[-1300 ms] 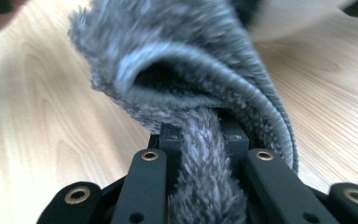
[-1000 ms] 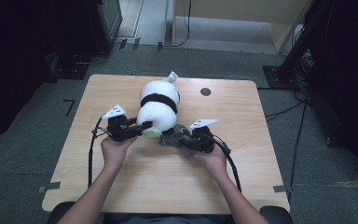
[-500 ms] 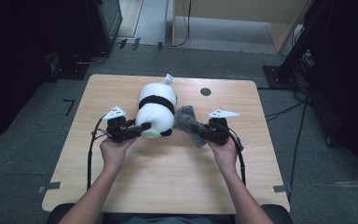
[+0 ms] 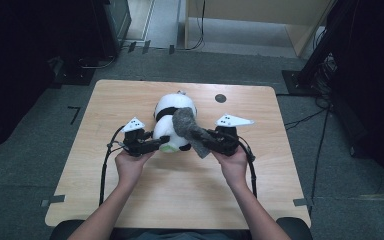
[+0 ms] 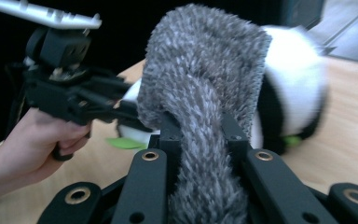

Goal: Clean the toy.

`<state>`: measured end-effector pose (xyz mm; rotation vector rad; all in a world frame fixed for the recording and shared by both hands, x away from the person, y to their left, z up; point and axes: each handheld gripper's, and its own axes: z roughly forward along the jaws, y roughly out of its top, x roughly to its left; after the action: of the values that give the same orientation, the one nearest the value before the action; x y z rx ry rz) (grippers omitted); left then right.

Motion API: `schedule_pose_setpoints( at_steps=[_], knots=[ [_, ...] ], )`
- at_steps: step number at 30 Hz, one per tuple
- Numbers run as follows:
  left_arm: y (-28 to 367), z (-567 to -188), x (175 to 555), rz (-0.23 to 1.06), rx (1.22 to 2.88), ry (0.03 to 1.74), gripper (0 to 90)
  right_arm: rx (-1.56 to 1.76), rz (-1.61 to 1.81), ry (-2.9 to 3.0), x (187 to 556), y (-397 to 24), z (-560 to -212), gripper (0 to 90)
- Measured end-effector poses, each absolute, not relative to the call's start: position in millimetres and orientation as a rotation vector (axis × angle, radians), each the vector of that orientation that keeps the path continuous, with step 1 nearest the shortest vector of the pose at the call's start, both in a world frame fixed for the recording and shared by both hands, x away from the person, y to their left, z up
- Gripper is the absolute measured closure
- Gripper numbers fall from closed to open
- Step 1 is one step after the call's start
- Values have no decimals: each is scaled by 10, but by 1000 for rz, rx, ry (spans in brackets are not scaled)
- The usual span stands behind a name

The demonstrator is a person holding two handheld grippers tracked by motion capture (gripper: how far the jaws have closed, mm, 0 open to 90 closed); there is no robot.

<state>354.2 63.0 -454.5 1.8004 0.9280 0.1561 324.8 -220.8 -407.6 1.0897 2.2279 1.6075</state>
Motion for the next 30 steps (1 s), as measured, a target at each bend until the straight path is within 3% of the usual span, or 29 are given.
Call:
schedule_pose_setpoints(
  at_steps=[13,30],
  knots=[
    [660,-4500,3534,158,1772,957,535,976,1498,2447,3169,-1774,-4409,768],
    [824,-4370,3595,129,1705,942,530,994,1345,2535,3266,-1876,-4650,769]
  ],
)
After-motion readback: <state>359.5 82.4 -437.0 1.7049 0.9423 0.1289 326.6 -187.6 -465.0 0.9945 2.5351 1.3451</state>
